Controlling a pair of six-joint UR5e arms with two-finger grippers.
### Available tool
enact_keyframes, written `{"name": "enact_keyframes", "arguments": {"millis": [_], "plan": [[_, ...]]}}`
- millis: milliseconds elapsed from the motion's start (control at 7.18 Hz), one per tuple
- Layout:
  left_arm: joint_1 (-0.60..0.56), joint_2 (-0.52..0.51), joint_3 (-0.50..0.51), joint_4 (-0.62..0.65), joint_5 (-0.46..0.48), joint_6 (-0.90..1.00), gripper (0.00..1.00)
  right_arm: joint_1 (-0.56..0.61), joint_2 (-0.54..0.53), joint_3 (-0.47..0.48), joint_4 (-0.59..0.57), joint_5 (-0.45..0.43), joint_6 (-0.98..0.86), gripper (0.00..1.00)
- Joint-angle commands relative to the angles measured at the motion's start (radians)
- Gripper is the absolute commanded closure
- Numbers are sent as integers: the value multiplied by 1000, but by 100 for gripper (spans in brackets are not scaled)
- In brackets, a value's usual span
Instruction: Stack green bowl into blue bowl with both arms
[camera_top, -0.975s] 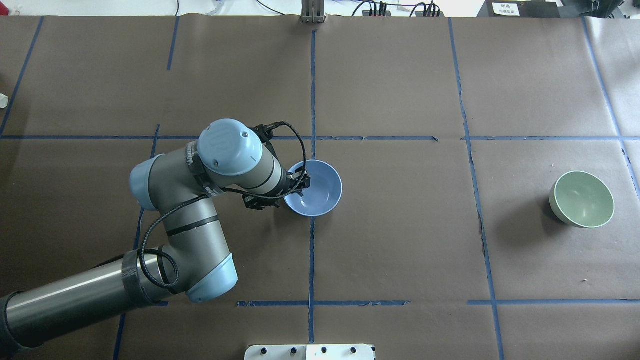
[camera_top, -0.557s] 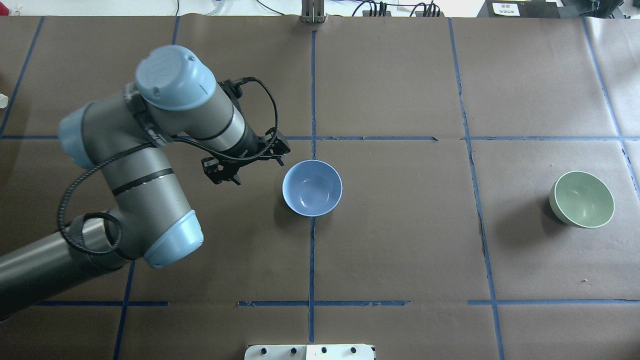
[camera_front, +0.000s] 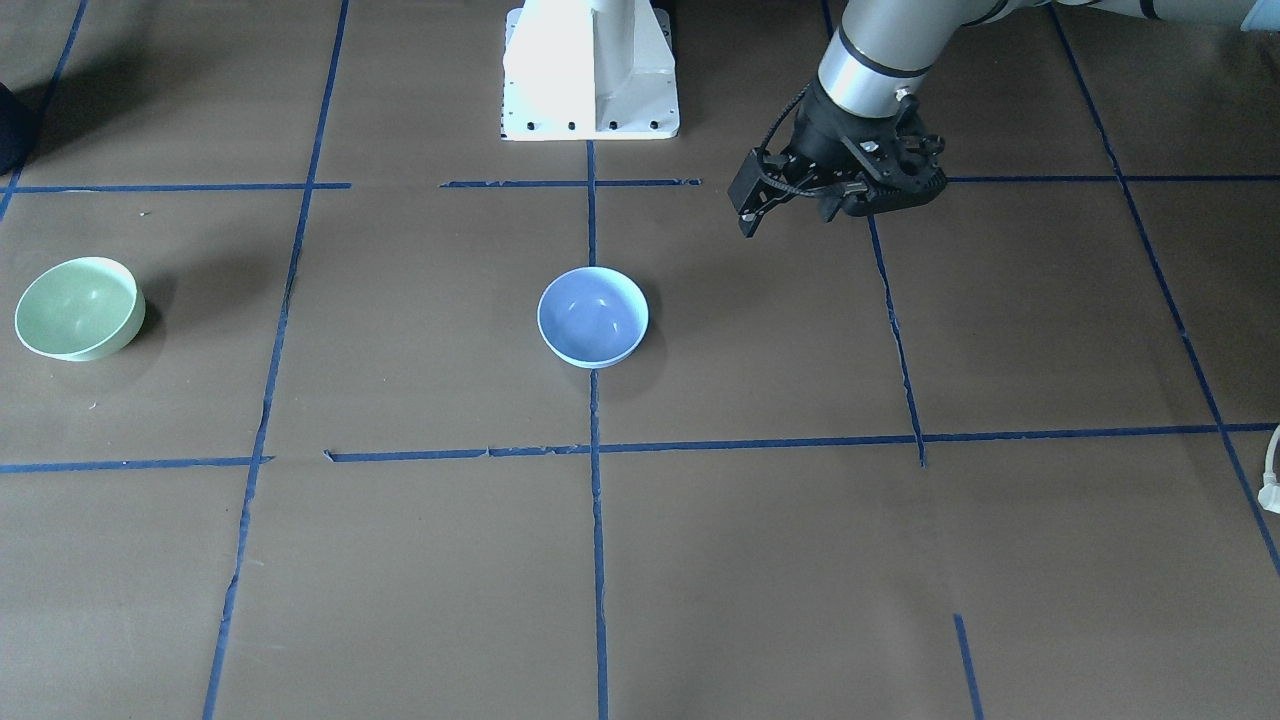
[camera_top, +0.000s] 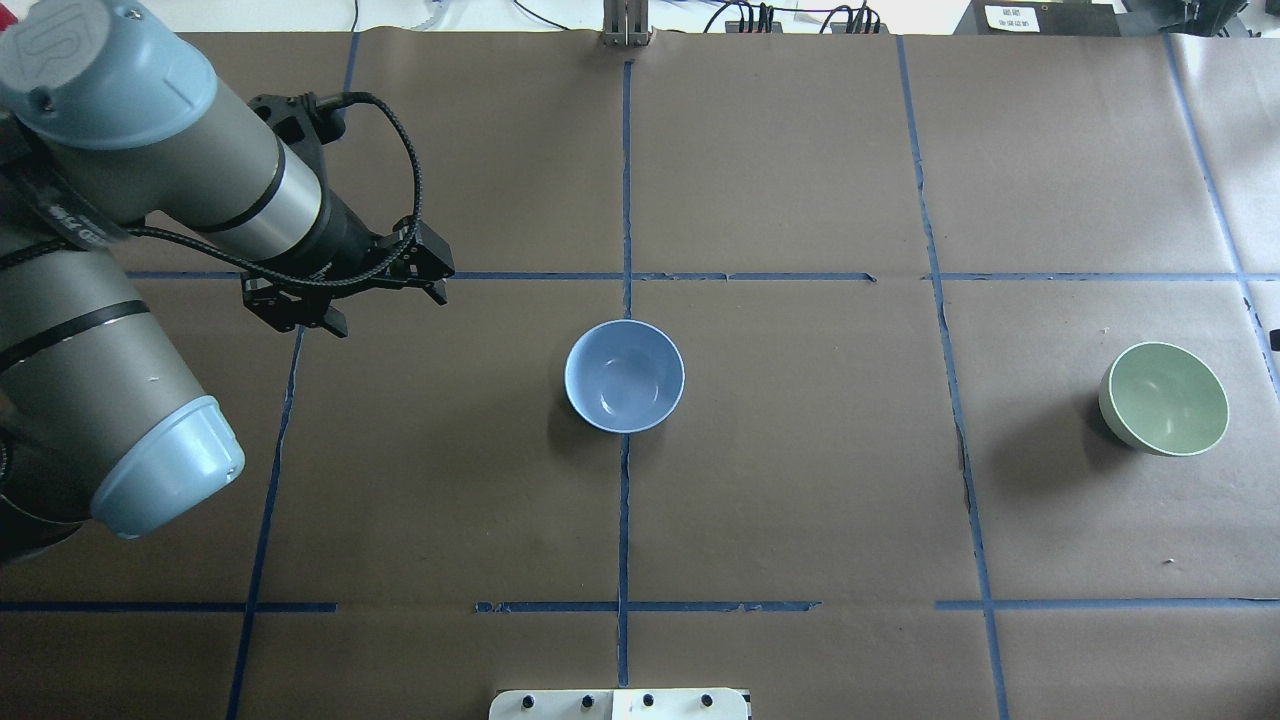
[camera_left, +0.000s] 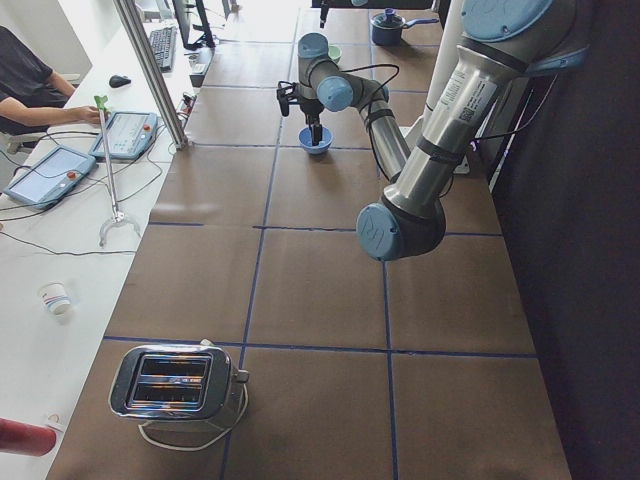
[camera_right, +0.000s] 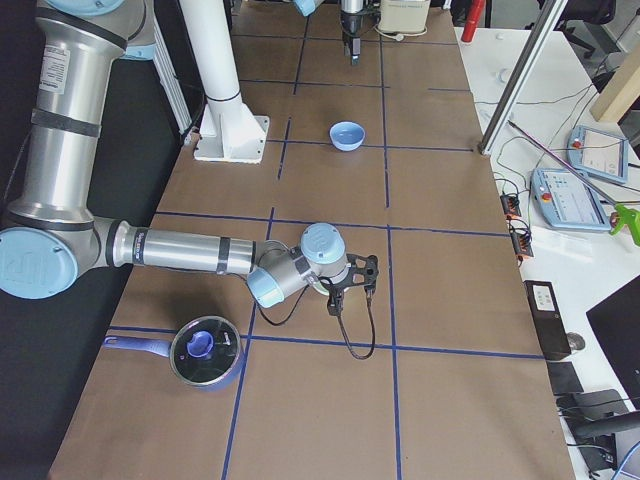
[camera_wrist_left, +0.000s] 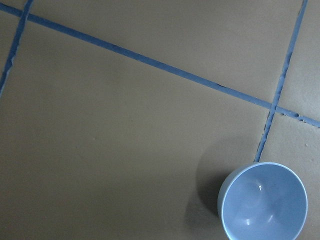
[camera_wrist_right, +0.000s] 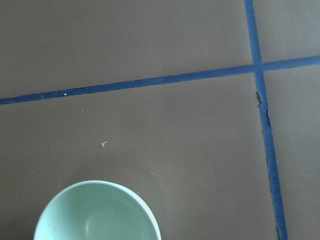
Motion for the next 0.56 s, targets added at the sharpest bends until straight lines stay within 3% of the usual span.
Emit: {"name": "enact_keyframes", "arguments": {"millis": [0, 418], "plan": [[-9, 18, -17, 6, 0, 12, 0, -156, 3, -27, 126, -83, 188, 0], [-15, 20, -17, 6, 0, 30, 0, -197, 9, -92, 130, -101, 205, 1]]}}
